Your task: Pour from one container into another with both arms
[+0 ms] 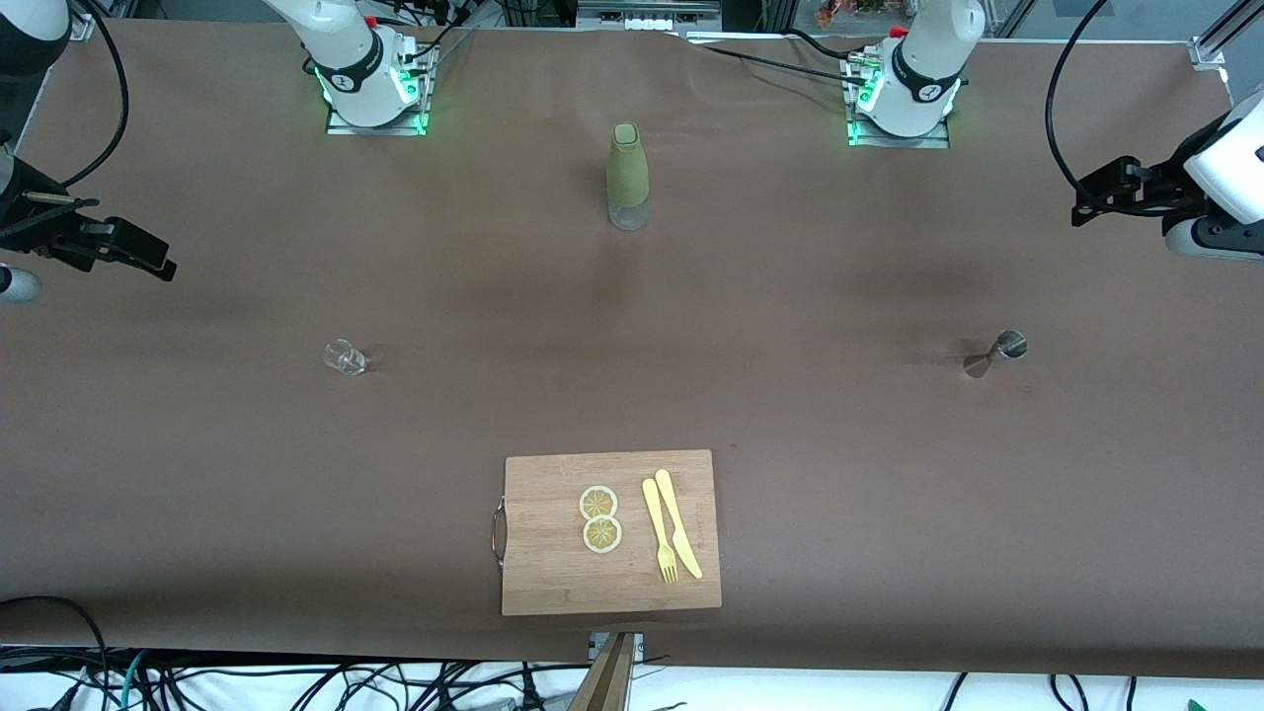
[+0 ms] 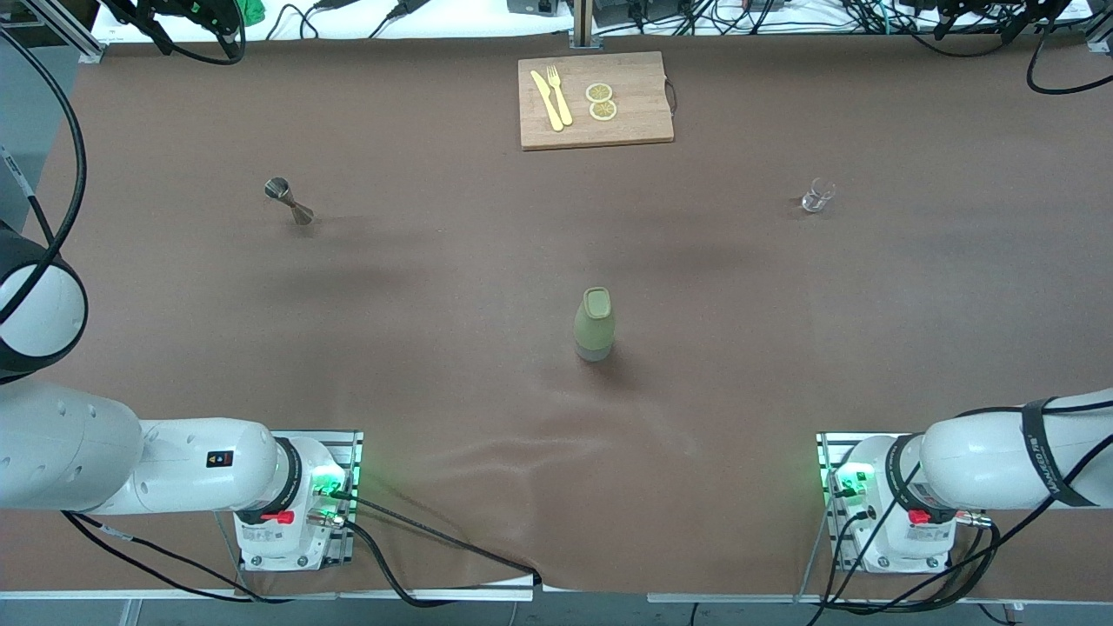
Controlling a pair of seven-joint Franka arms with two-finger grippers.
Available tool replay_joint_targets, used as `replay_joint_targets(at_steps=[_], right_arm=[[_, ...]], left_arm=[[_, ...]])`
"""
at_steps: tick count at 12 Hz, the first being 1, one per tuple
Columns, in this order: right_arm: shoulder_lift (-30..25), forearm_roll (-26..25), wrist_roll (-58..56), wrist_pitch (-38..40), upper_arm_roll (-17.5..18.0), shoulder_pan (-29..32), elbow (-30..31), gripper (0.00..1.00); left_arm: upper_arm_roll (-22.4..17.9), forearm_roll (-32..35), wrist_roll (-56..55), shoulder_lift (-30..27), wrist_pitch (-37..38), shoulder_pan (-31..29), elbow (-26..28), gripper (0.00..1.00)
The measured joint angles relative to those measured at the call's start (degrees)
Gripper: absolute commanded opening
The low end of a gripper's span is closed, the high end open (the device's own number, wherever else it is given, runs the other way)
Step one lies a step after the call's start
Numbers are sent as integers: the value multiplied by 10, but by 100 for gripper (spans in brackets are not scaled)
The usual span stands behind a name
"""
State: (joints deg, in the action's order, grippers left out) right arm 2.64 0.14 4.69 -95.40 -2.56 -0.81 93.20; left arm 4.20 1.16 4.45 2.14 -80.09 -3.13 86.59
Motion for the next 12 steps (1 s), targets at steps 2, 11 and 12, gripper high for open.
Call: replay_joint_targets(at_steps=[2,11,12], right_arm=[[0,0,0,0,0,0,0,100],[0,0,0,0,0,0,0,100],[0,0,0,0,0,0,0,100]], left_arm=[[1,0,7,2,0,0,0,100],[1,-11,61,25,-9,-1,-7,100],[1,-16,88,28,-11,-8,-8,100]])
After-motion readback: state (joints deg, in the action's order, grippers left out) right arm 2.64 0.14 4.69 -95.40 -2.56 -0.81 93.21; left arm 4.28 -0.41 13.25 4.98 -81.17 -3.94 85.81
